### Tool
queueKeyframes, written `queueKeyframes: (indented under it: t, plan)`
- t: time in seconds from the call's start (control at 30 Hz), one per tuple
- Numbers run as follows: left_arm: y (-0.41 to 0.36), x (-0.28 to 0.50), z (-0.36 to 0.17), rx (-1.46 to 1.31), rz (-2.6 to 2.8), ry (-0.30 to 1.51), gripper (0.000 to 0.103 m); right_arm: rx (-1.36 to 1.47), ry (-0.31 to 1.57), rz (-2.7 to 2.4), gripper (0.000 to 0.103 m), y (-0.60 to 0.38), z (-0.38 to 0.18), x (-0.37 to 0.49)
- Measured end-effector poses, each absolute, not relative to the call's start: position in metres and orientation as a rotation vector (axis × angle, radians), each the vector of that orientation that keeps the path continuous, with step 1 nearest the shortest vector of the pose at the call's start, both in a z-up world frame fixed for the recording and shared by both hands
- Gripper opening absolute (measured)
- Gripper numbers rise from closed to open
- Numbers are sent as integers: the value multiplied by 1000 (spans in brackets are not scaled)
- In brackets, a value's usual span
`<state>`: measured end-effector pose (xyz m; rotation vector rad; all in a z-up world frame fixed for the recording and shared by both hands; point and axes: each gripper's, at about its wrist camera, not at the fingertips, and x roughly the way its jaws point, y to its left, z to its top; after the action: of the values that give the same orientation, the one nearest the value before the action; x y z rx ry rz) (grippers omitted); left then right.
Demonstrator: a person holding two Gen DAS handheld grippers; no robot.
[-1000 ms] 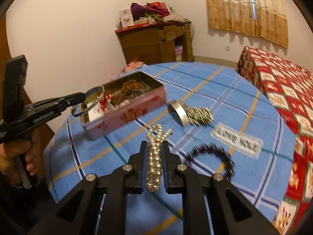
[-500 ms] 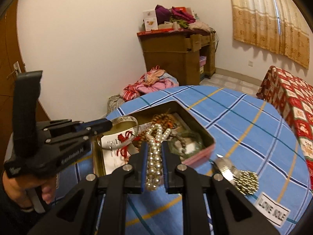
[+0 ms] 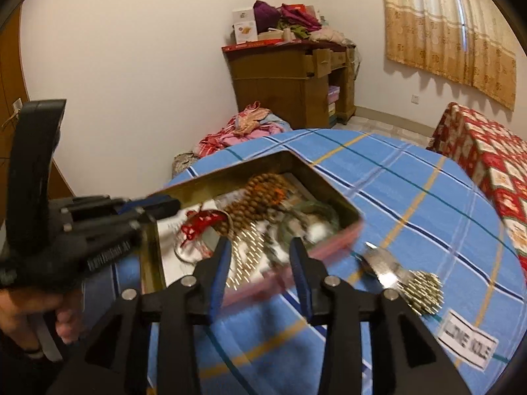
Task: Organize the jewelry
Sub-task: 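Drop the bangle into the tin with the left tool while the right drops the pearls, then grasp the black bead bracelet with the right tool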
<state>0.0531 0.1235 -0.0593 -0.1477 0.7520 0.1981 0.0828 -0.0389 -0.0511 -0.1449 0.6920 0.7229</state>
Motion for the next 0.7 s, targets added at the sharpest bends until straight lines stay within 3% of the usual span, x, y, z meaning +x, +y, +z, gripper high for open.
queueKeyframes:
  t: [0.07,0.13,0.2,0.7]
  plan:
    - [116,51,-59,-146,183,750,21,-127,701,680,52,-63,-54,79]
    - [103,48,-58,-132,166,743,46,-109,720,627,52,-85,-57,78]
    - [91,46,-57,-125,142,731,56,-87,744,573,52,-108,-61,78]
    - [14,59,-54,-40,22,737,56,14,777,385,58,-190,-73,70]
